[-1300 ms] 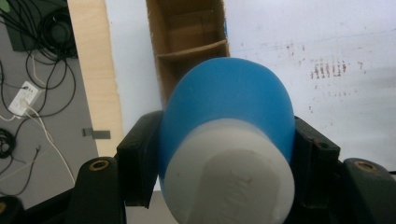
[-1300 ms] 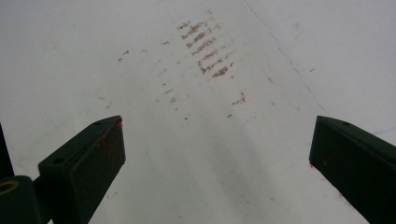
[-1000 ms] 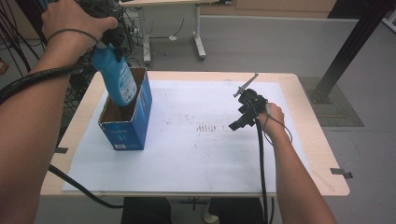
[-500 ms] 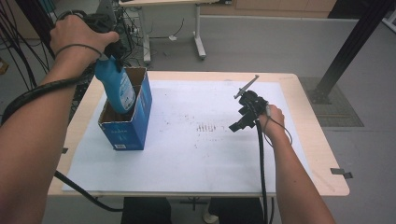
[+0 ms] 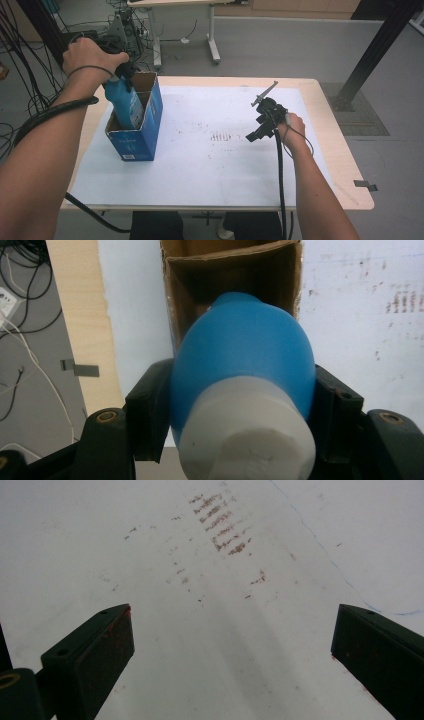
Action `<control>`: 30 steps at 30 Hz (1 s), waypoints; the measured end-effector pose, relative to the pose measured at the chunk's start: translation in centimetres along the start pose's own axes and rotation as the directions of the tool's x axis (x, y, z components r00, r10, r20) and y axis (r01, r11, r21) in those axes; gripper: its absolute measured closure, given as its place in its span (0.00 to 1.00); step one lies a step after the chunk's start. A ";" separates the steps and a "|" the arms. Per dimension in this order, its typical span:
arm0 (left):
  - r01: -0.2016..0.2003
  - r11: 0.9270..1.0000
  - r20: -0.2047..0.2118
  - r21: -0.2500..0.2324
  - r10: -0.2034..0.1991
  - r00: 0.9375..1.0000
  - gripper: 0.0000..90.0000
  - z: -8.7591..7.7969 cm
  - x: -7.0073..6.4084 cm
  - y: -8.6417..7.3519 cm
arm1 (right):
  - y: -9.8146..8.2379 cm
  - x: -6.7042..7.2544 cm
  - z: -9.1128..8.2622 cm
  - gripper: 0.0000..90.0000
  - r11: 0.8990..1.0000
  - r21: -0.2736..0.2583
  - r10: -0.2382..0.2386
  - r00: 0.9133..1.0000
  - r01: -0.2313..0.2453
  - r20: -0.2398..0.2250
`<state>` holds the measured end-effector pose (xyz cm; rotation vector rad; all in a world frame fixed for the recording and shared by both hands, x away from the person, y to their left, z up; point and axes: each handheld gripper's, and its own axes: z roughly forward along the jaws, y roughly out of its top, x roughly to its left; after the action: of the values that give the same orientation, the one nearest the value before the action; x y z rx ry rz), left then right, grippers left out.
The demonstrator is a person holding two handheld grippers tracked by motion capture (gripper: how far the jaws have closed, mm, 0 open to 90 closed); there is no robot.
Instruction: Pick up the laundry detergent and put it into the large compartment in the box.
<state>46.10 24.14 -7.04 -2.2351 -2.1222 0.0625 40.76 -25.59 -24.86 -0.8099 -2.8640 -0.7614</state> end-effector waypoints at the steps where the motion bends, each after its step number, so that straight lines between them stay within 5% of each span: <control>1: 0.000 1.000 -0.002 0.004 0.000 1.000 0.41 0.3 -0.1 0.1 | 0.0 -0.1 0.0 0.04 1.000 -0.002 0.002 1.000 -0.002 -0.003; 15: 0.000 0.999 -0.020 0.046 0.001 1.000 0.41 4.5 -1.1 0.8 | -0.3 0.0 0.1 0.04 1.000 -0.002 0.005 1.000 -0.005 -0.002; 30: 0.007 0.997 -0.020 0.076 -0.005 1.000 0.41 6.7 -1.1 1.2 | -0.9 0.0 0.1 0.04 1.000 -0.013 0.011 1.000 -0.011 -0.002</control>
<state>46.76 23.05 -13.87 -2.1782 -2.0796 0.1177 40.33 -26.19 -25.30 -0.8247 -2.8532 -0.7801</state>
